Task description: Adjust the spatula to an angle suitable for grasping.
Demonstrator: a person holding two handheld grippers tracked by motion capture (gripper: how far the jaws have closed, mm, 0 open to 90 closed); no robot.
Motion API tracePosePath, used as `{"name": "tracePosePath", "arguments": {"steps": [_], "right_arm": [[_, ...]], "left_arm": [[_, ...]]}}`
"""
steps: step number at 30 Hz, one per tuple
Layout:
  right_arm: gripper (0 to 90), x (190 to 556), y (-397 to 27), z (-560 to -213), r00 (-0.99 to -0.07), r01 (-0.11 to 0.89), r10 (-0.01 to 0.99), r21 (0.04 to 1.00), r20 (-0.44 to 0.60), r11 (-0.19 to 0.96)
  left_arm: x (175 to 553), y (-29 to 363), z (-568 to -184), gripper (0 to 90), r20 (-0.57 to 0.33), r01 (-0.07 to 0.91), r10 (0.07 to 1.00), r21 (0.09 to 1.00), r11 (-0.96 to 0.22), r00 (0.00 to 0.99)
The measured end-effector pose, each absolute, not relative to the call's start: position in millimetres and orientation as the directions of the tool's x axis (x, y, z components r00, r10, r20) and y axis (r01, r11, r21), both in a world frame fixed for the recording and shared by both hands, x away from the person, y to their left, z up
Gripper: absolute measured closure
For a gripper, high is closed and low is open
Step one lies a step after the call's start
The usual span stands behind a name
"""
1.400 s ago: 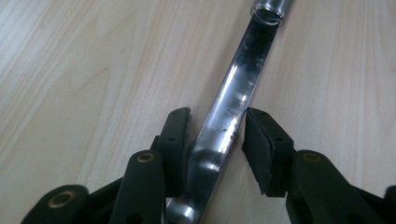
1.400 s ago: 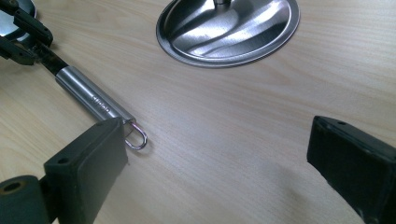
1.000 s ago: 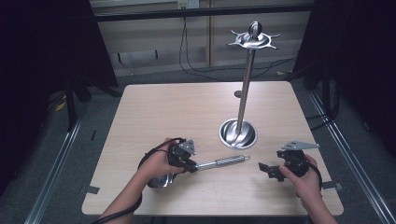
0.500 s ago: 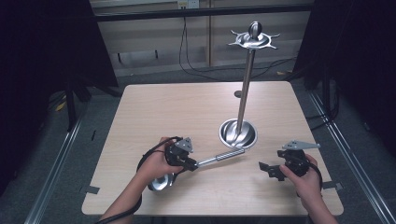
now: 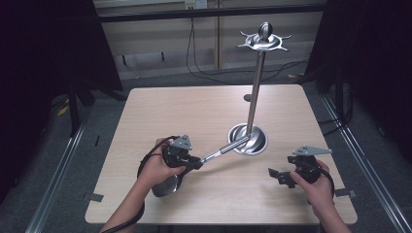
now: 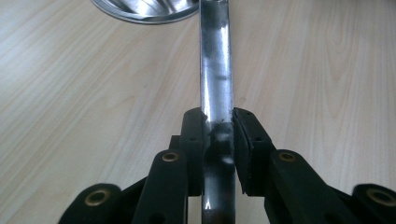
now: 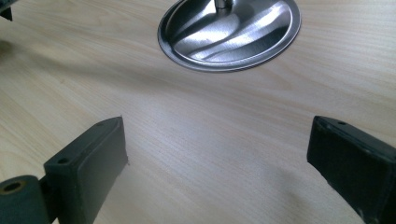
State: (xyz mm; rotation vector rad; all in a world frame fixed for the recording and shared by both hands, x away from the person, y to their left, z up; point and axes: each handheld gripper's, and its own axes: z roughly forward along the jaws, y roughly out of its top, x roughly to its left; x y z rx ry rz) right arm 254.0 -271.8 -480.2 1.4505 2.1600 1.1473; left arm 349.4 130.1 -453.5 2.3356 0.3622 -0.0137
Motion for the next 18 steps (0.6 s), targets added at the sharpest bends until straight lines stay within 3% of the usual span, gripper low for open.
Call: {"name": "tracePosePath", "arguments": {"steps": [18], "right_arm": [[4.7, 261.3, -263.1, -480.2, -0.468, 0.635, 0.865, 0.749, 0.182, 0.186]], "left_arm": [[348.4, 149.3, -444.4, 75.4, -0.15, 0.346, 0.377, 0.773, -0.532, 0.914]]}}
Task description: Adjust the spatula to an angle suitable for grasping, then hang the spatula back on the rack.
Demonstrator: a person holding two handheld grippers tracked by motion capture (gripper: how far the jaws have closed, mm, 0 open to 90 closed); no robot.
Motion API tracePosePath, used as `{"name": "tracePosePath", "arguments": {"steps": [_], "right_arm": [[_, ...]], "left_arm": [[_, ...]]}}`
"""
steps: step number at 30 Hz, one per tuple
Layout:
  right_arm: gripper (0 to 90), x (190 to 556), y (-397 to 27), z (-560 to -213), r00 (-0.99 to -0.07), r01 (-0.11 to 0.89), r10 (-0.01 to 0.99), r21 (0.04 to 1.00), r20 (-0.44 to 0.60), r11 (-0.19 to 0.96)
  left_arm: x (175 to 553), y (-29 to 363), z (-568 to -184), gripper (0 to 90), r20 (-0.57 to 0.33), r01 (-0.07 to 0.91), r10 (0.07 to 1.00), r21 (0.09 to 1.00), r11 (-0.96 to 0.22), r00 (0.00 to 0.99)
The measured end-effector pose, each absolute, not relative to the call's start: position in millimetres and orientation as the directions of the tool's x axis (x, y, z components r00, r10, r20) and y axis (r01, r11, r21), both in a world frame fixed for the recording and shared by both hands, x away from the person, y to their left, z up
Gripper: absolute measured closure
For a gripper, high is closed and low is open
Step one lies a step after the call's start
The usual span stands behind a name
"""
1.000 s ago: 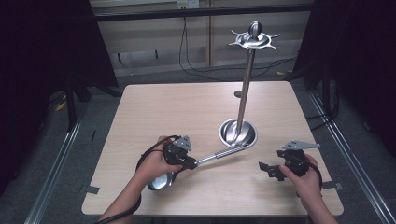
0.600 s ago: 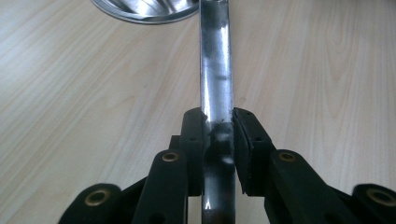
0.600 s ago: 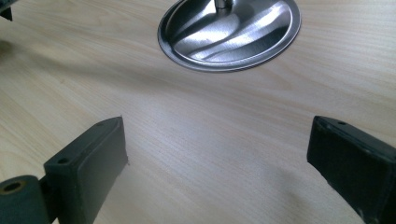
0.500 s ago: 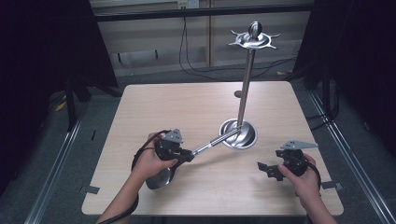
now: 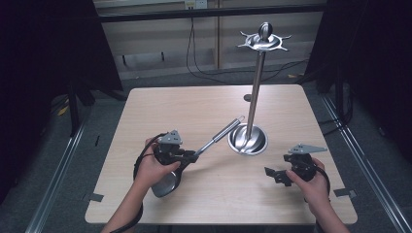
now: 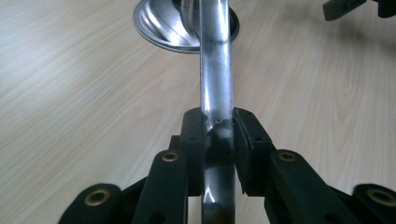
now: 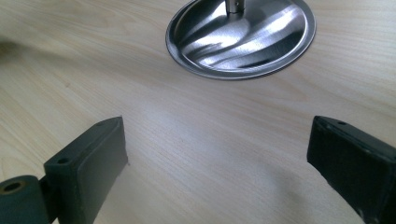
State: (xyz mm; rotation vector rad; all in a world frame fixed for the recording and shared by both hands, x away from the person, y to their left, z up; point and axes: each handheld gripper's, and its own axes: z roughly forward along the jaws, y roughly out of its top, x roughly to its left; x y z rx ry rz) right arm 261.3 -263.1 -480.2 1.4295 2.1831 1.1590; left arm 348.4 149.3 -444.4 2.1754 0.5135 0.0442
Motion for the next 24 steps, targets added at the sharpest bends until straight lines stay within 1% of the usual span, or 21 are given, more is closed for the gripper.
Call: {"name": "tracePosePath", "arguments": {"steps": [4, 6, 11, 16, 18, 24], "right_arm": [[4.7, 263.2, -261.4, -480.5, -0.473, 0.634, 0.862, 0.749, 0.182, 0.19], [4.7, 264.2, -261.0, -480.6, -0.473, 0.636, 0.862, 0.748, 0.184, 0.189], [4.7, 265.6, -258.9, -481.3, -0.479, 0.634, 0.859, 0.749, 0.183, 0.195], [4.7, 265.5, -258.1, -481.7, -0.48, 0.635, 0.858, 0.747, 0.184, 0.195], [4.7, 265.5, -258.0, -481.3, -0.48, 0.635, 0.858, 0.747, 0.186, 0.194], [4.7, 265.7, -257.4, -481.9, -0.479, 0.638, 0.857, 0.745, 0.188, 0.194]], "left_arm": [[350.2, 153.3, -439.0, 75.4, -0.134, 0.349, 0.404, 0.776, -0.525, 0.905], [349.8, 154.1, -437.7, 75.4, -0.147, 0.362, 0.419, 0.789, -0.497, 0.896], [349.2, 159.0, -432.2, 75.5, -0.14, 0.357, 0.443, 0.815, -0.457, 0.886], [349.9, 162.6, -427.2, 75.5, -0.131, 0.343, 0.459, 0.842, -0.416, 0.879], [349.8, 163.0, -425.1, 75.4, -0.145, 0.348, 0.462, 0.851, -0.393, 0.875], [351.2, 162.4, -417.5, 75.4, -0.141, 0.339, 0.473, 0.866, -0.366, 0.87]]}}
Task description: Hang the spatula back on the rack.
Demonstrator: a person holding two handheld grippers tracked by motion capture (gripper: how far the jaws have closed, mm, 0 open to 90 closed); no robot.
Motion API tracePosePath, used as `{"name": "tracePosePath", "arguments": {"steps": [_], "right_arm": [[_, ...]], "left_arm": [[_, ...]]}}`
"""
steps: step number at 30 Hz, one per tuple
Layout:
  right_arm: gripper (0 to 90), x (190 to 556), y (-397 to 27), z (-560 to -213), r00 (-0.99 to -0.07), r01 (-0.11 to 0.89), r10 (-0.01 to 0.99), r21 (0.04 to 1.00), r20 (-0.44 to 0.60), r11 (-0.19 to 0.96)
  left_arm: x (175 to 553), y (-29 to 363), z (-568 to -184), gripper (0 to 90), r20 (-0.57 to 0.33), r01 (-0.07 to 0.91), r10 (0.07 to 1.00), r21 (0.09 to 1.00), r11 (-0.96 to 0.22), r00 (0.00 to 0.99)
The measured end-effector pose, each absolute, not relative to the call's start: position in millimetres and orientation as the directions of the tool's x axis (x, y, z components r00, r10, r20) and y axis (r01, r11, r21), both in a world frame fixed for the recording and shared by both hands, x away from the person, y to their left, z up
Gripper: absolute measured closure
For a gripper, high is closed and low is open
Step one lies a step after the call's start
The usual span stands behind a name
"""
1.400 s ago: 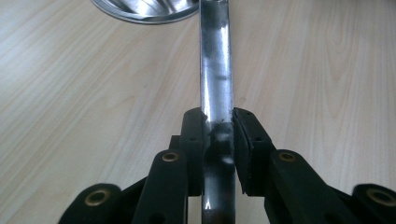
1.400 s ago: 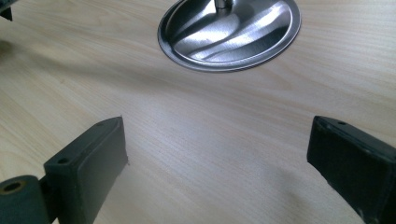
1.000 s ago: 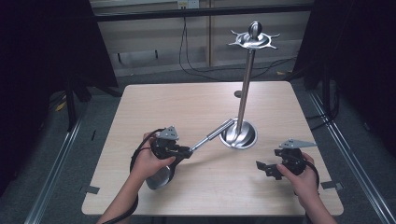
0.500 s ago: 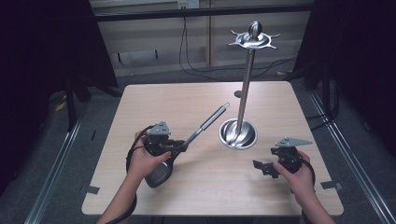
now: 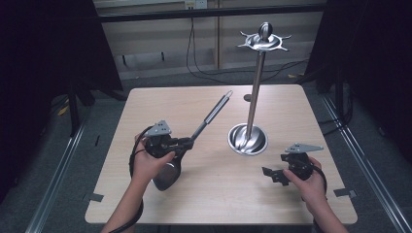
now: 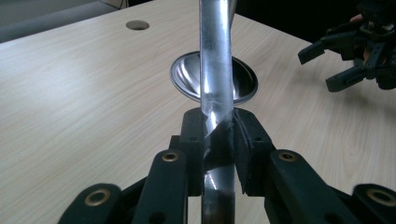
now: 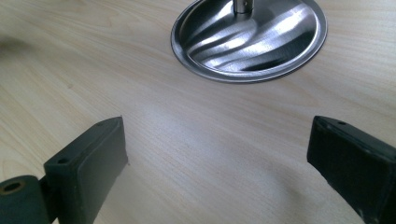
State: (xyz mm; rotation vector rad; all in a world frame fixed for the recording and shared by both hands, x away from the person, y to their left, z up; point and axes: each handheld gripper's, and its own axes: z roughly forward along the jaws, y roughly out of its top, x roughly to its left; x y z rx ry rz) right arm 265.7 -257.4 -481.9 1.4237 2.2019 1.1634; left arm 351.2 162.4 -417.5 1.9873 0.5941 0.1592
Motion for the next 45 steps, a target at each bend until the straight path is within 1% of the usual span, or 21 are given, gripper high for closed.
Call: {"name": "tracePosePath", "arguments": {"steps": [10, 14, 16, 20, 27, 30, 34, 45], "right_arm": [[4.7, 265.8, -256.5, -482.1, -0.481, 0.638, 0.857, 0.744, 0.186, 0.197], [4.7, 265.7, -256.0, -482.4, -0.48, 0.639, 0.857, 0.743, 0.185, 0.198], [4.7, 265.8, -255.9, -482.0, -0.483, 0.636, 0.857, 0.746, 0.182, 0.2], [4.7, 265.8, -256.3, -481.8, -0.485, 0.633, 0.856, 0.748, 0.181, 0.2], [4.7, 265.8, -256.2, -481.6, -0.485, 0.632, 0.856, 0.749, 0.182, 0.199], [4.7, 265.8, -256.1, -481.7, -0.483, 0.634, 0.856, 0.747, 0.184, 0.197], [4.7, 265.9, -255.9, -481.7, -0.482, 0.635, 0.856, 0.747, 0.185, 0.196], [4.7, 266.2, -255.0, -482.4, -0.483, 0.636, 0.855, 0.746, 0.186, 0.197]], "left_arm": [[351.8, 161.2, -408.5, 75.4, -0.142, 0.331, 0.477, 0.881, -0.339, 0.867], [351.6, 160.8, -403.5, 75.4, -0.129, 0.318, 0.478, 0.886, -0.338, 0.869], [351.6, 160.4, -401.5, 75.5, -0.141, 0.321, 0.476, 0.892, -0.319, 0.868], [351.7, 161.7, -395.8, 75.5, -0.129, 0.307, 0.478, 0.898, -0.315, 0.869], [351.6, 164.4, -388.6, 75.5, -0.138, 0.305, 0.481, 0.908, -0.288, 0.866], [352.3, 165.8, -385.9, 75.5, -0.127, 0.294, 0.479, 0.91, -0.293, 0.869], [352.7, 165.6, -382.1, 75.5, -0.137, 0.297, 0.489, 0.917, -0.266, 0.862], [353.1, 165.8, -365.9, 75.5, -0.127, 0.264, 0.487, 0.939, -0.223, 0.864]]}}
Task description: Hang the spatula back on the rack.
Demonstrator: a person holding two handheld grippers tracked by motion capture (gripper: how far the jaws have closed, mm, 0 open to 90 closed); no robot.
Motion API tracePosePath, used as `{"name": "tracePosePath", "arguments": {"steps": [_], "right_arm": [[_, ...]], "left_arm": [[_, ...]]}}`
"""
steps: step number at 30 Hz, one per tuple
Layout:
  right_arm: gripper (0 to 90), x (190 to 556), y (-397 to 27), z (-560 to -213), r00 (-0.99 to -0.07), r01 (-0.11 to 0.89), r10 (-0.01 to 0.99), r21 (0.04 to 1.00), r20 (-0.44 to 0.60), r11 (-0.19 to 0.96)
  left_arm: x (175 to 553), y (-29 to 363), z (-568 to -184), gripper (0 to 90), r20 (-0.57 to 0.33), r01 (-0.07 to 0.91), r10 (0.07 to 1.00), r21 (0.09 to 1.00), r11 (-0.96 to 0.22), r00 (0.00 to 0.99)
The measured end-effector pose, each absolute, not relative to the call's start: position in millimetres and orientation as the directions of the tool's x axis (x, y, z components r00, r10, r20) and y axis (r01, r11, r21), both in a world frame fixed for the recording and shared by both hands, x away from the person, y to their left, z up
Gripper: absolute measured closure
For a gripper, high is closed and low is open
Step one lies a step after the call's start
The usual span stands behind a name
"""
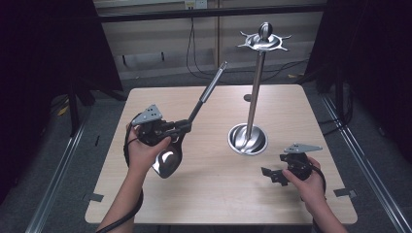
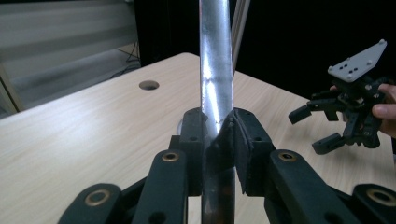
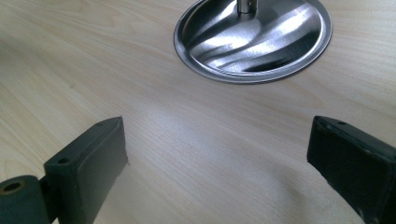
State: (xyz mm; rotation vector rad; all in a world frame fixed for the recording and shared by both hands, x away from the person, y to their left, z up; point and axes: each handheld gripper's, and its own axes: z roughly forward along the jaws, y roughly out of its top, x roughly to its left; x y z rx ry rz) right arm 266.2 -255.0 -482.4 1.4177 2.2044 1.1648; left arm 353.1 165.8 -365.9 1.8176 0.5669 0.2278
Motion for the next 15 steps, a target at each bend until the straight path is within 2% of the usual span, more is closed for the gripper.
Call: {"name": "tracePosePath", "arguments": {"steps": [15], "right_arm": [[4.7, 266.5, -253.5, -484.3, -0.486, 0.642, 0.853, 0.74, 0.189, 0.202]], "left_arm": [[351.5, 160.8, -338.2, 75.5, -0.115, 0.205, 0.452, 0.966, -0.155, 0.884]]}}
